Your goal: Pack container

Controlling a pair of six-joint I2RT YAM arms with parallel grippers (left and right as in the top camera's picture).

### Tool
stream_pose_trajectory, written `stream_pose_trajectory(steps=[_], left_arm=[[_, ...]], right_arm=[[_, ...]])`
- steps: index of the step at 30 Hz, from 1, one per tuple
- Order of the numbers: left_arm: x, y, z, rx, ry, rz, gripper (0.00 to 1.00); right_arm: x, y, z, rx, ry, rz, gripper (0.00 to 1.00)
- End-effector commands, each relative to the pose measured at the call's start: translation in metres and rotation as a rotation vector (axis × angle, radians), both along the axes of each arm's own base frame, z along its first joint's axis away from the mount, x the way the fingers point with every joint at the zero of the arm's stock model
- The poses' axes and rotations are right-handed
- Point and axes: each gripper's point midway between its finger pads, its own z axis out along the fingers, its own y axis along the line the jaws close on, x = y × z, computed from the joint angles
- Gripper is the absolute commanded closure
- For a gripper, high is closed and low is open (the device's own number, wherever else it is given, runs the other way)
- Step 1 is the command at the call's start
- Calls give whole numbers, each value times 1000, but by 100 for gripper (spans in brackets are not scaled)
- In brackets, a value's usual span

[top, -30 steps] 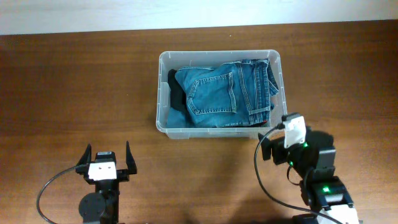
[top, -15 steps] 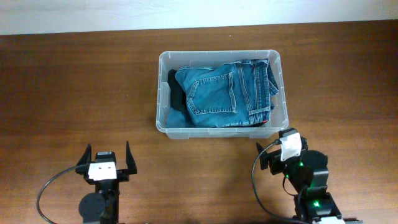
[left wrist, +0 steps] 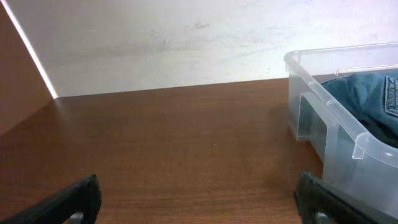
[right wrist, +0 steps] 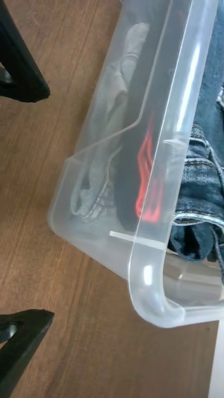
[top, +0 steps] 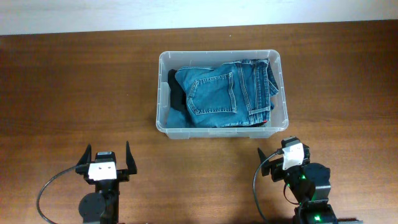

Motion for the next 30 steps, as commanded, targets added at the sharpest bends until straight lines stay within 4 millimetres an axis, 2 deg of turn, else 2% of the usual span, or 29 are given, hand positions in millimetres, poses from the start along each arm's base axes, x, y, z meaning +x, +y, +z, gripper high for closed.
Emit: stream_pose_trajectory(steps=[1, 9, 17, 23, 30], left_arm=[[0, -2, -2, 11, 5, -13, 0], [0, -2, -2, 11, 5, -13, 1], [0, -2, -2, 11, 5, -13, 0], [0, -2, -2, 11, 5, -12, 0], [0, -2, -2, 11, 5, -13, 0]], right_arm=[[-2, -7, 1, -3, -12, -26, 2], [0, -8, 18, 32, -79, -45, 2], [0, -9, 60, 34, -264, -44, 2], [-4, -8, 84, 34, -368, -42, 2], [-4, -9, 83, 34, -365, -44, 2]])
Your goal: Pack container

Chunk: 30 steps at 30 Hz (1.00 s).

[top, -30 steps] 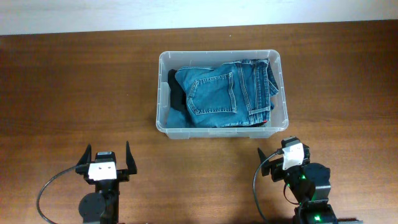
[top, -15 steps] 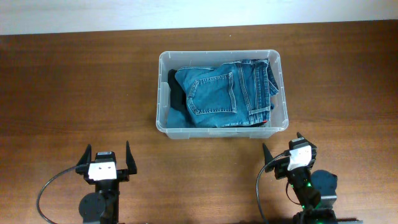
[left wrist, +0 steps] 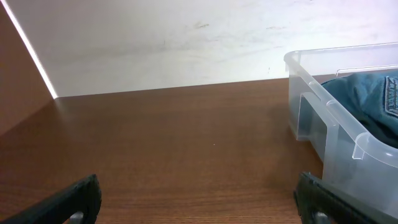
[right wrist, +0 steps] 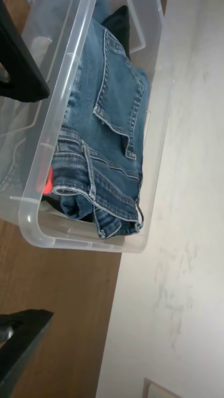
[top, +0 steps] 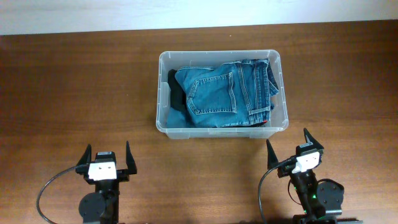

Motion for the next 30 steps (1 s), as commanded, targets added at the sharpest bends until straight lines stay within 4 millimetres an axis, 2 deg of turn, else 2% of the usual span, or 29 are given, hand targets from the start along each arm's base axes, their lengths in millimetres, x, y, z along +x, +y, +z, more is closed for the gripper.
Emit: stream_pose_trajectory(steps=[1, 7, 26, 30], left_arm=[[0, -2, -2, 11, 5, -13, 0], [0, -2, -2, 11, 5, -12, 0], [0, -2, -2, 11, 5, -13, 0], [0, -2, -2, 11, 5, -12, 0]], right_arm=[[0, -3, -1, 6, 0, -13, 2], [2, -21, -1, 5, 0, -85, 2], [2, -20, -1, 5, 0, -82, 2], [1, -11, -1, 5, 0, -47, 2]])
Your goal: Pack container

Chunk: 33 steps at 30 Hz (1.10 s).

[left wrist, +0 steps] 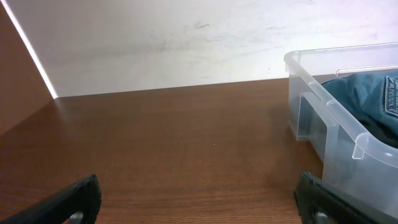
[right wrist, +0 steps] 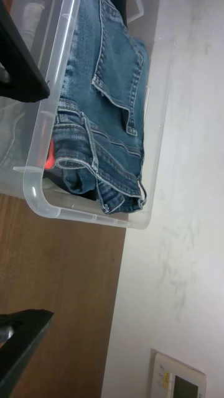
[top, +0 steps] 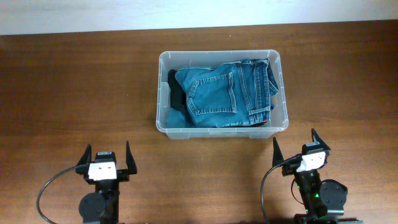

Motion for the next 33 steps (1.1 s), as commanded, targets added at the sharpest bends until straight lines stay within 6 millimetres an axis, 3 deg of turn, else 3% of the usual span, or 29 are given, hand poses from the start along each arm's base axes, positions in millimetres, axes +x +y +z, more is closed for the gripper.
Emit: stream_pose_trajectory(steps=[1, 5, 33], left_arm=[[0, -2, -2, 11, 5, -13, 0], [0, -2, -2, 11, 5, -13, 0], [0, -2, -2, 11, 5, -12, 0]], right_arm=[[-1, 10, -1, 5, 0, 40, 2], [-3, 21, -1, 5, 0, 87, 2], [-3, 21, -1, 5, 1, 88, 1]])
